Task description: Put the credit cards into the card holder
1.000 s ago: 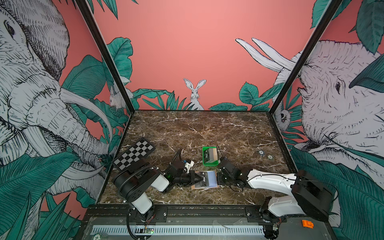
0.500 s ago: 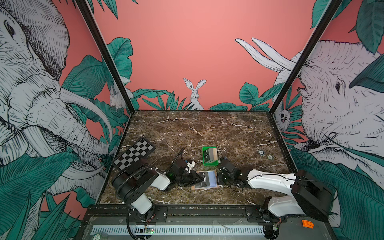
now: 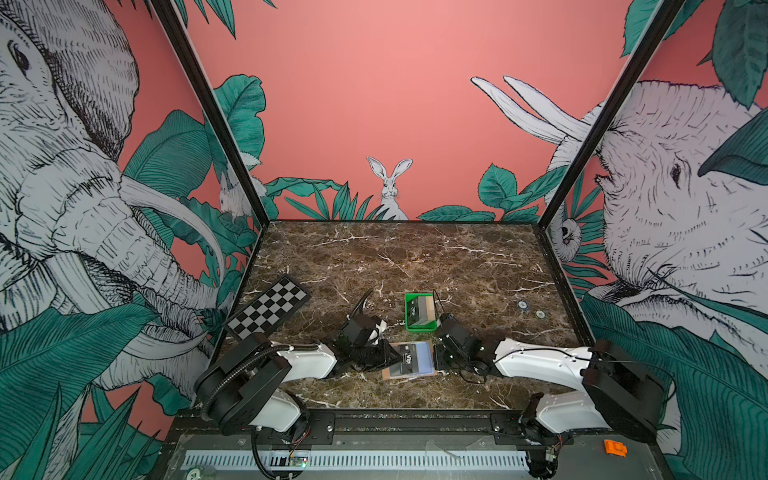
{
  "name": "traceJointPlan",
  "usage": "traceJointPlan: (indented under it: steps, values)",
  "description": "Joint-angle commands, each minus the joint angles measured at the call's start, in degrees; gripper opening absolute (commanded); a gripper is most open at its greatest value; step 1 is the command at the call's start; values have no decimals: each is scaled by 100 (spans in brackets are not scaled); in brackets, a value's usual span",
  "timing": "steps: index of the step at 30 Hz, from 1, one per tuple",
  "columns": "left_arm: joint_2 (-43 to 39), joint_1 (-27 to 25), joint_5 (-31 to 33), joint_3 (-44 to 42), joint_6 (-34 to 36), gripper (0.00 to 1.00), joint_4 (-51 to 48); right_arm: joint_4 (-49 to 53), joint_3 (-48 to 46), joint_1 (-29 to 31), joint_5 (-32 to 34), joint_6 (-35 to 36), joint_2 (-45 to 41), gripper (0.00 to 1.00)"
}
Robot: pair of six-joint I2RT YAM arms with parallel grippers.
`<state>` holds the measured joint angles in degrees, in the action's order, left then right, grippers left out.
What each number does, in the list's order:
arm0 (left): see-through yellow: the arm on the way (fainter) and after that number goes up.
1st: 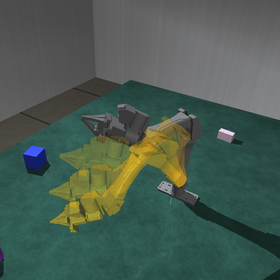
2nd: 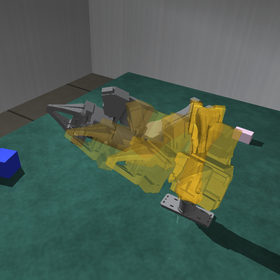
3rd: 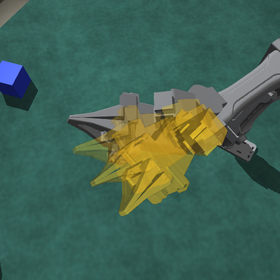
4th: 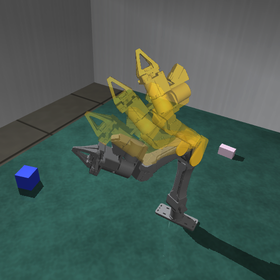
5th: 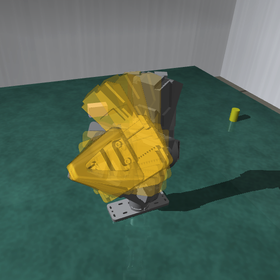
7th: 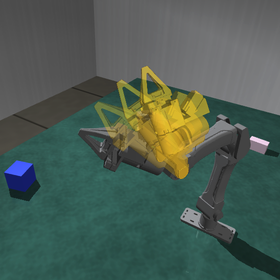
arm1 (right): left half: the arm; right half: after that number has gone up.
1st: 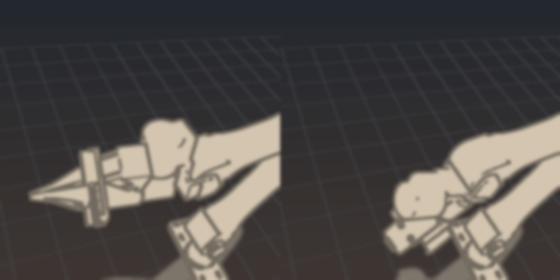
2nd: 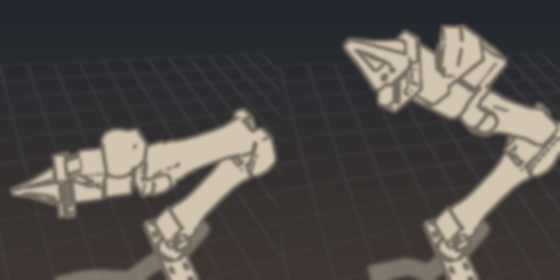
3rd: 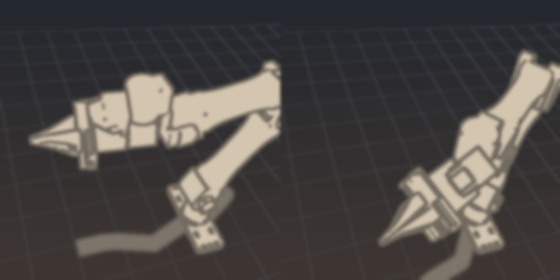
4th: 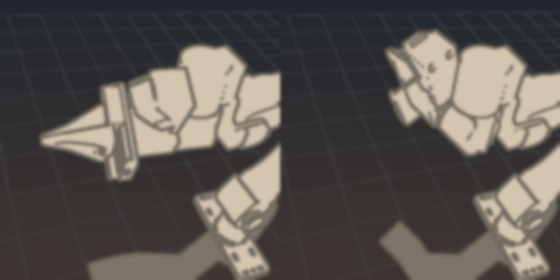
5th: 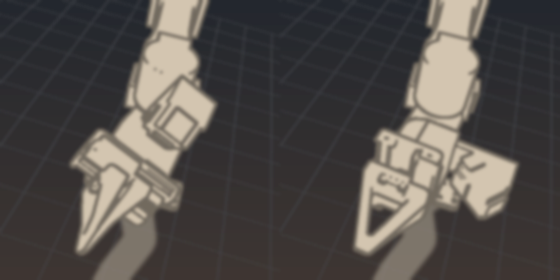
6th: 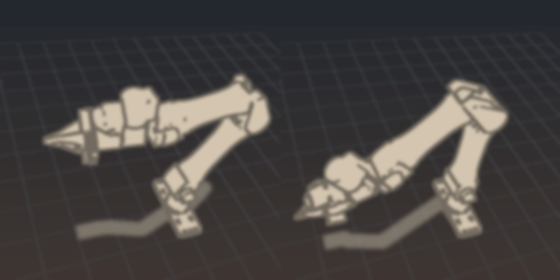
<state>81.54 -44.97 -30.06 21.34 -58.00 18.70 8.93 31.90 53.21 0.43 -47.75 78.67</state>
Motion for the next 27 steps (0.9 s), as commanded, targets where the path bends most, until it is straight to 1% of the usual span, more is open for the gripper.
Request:
traceJointPlan:
  steps: [1, 7, 17, 23, 27]
  values:
    - [107, -36, -40, 54, -49, 21, -28, 60, 18, 38, 92, 28, 175, 10]
    - [244, -69, -95, 116, -126, 21, 56, 62, 9, 44, 111, 25, 167, 9]
    - [423, -170, -130, 207, -315, 20, 496, 2, 33, 49, 78, 20, 242, 9]
    - [698, -336, -131, 208, -570, 19, 1024, 4, 27, 49, 72, 19, 241, 9]
    - [848, -457, -78, 286, -651, 18, 1177, 8, 35, 44, 66, 19, 240, 9]
